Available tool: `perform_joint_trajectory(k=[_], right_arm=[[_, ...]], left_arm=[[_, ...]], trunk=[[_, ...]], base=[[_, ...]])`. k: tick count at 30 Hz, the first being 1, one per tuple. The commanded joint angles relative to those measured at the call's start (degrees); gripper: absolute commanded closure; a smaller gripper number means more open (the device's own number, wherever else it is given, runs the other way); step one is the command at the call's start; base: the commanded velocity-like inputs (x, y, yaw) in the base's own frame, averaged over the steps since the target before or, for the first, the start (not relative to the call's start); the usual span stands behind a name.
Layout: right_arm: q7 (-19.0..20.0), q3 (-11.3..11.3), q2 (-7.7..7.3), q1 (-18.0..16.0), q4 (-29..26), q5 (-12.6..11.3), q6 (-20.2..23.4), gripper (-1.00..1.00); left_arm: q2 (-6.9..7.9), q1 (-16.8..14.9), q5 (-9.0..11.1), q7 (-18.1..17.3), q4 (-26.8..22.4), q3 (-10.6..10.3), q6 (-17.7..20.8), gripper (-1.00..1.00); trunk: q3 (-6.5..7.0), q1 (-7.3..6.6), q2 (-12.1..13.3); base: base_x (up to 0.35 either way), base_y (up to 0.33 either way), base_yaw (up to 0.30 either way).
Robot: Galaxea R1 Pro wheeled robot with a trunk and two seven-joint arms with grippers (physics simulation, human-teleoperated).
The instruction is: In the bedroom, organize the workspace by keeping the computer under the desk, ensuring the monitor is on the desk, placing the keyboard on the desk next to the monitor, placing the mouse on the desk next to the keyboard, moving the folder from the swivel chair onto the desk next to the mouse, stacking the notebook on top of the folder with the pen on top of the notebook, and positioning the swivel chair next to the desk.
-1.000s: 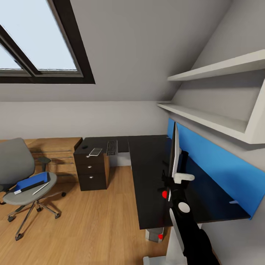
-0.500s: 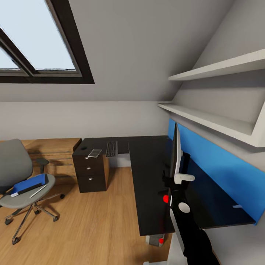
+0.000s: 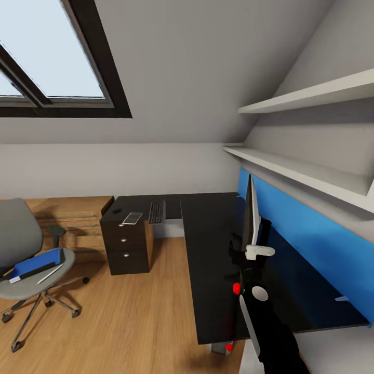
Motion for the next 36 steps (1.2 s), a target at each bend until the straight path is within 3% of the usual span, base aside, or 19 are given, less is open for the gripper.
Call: perform_joint_trajectory(k=[1, 22, 36], right_arm=[[-0.11, -0.07, 0.05, -0.05, 0.01, 0.55, 0.02, -1.0], [-0.11, -0.07, 0.05, -0.05, 0.06, 0.64, -0.45, -1.0], [-0.03, -0.07, 0.05, -0.05, 0.07, 0.56, -0.45, -1.0]], left_arm=[[0.05, -0.05, 0.32, 0.47, 0.0, -0.49, -0.24, -1.0], [0.04, -0.07, 0.32, 0.47, 0.0, -0.56, -0.24, -1.0], [0.05, -0.06, 0.32, 0.47, 0.0, -0.51, -0.24, -1.0]], trunk=[[-0.11, 0.02, -0.09], [-0.08, 0.02, -0.09], [0.66, 0.02, -0.09]], base=[[0.04, 0.0, 0.0], [0.06, 0.0, -0.003], [0.001, 0.0, -0.146]])
